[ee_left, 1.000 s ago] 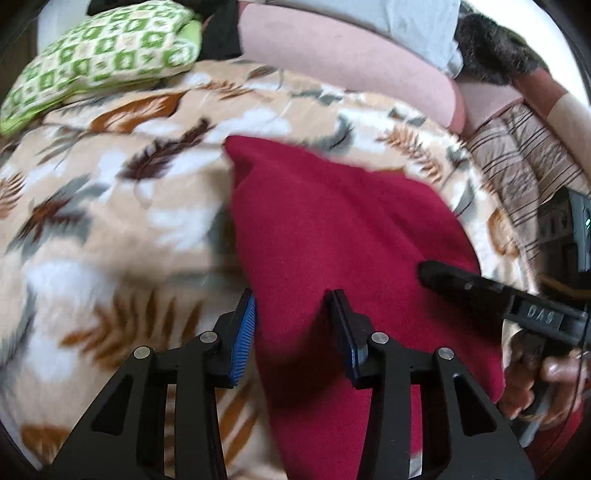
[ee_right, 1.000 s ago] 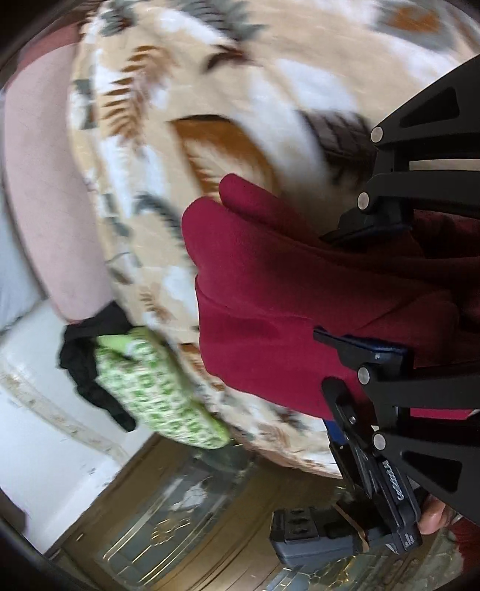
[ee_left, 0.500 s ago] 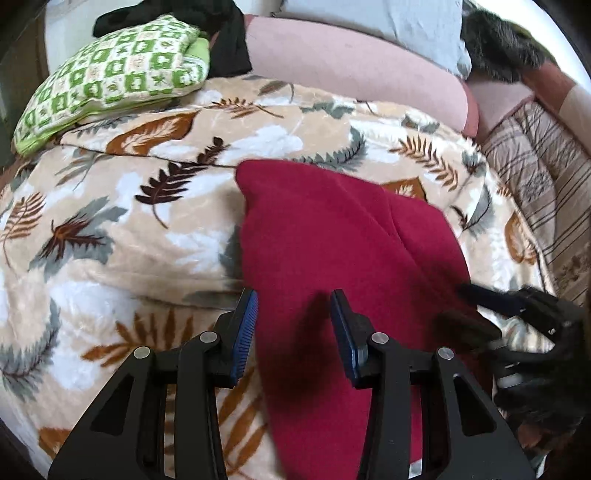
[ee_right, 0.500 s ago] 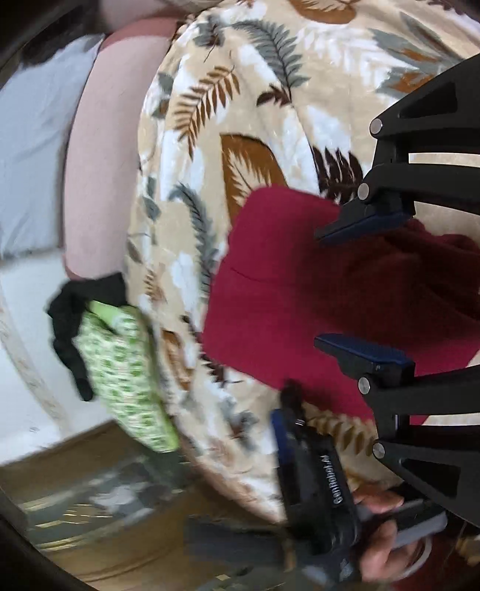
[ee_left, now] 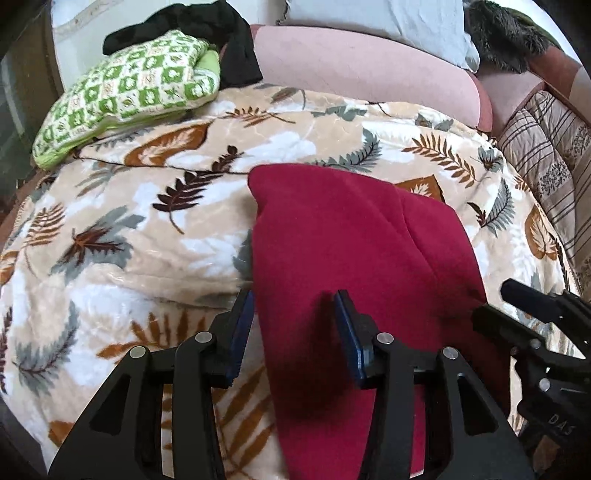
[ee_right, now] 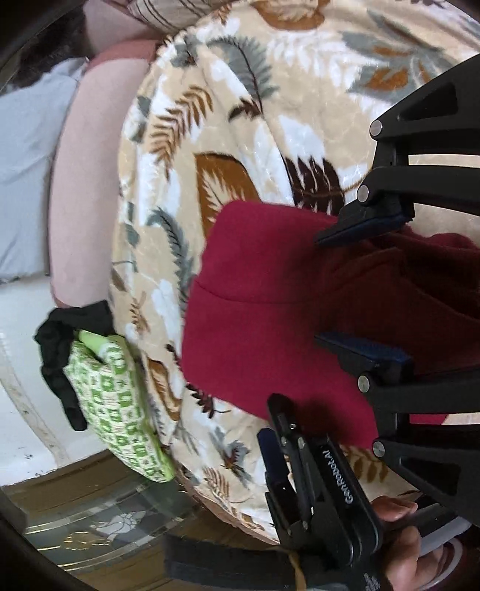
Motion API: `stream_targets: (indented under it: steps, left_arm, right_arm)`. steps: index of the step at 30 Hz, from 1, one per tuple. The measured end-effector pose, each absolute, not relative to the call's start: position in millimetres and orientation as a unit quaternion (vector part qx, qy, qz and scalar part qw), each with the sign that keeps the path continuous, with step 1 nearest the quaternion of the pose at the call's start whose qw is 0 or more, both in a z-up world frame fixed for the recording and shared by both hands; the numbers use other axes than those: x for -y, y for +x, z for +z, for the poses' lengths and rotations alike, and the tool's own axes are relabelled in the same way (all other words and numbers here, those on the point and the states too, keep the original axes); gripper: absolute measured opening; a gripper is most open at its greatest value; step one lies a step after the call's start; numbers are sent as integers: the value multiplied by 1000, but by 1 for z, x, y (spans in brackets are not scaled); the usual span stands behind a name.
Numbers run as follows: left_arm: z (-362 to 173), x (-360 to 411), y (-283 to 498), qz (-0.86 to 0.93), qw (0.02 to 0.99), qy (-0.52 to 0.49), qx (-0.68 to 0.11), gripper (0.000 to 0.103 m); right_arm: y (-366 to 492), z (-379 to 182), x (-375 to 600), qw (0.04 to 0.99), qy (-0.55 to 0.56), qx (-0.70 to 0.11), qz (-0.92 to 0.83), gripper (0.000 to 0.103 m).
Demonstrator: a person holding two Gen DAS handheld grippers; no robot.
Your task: Fold small clothes
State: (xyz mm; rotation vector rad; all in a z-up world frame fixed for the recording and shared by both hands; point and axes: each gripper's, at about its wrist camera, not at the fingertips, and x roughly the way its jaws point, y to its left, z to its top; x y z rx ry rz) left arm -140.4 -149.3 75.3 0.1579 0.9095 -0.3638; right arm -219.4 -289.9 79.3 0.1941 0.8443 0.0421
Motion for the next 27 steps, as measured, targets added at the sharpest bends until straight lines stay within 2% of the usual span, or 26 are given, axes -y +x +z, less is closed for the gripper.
stream_targets:
  steps: [11,27]
  left_arm:
    - [98,136,-173,-161,892,69,-416,44]
    - [107,124,-185,-145,899,67,-408,44]
  right_arm:
    - [-239,95,289,908,127,-399,-17,48]
    - [-246,100,279,908,119,-400,-28,49]
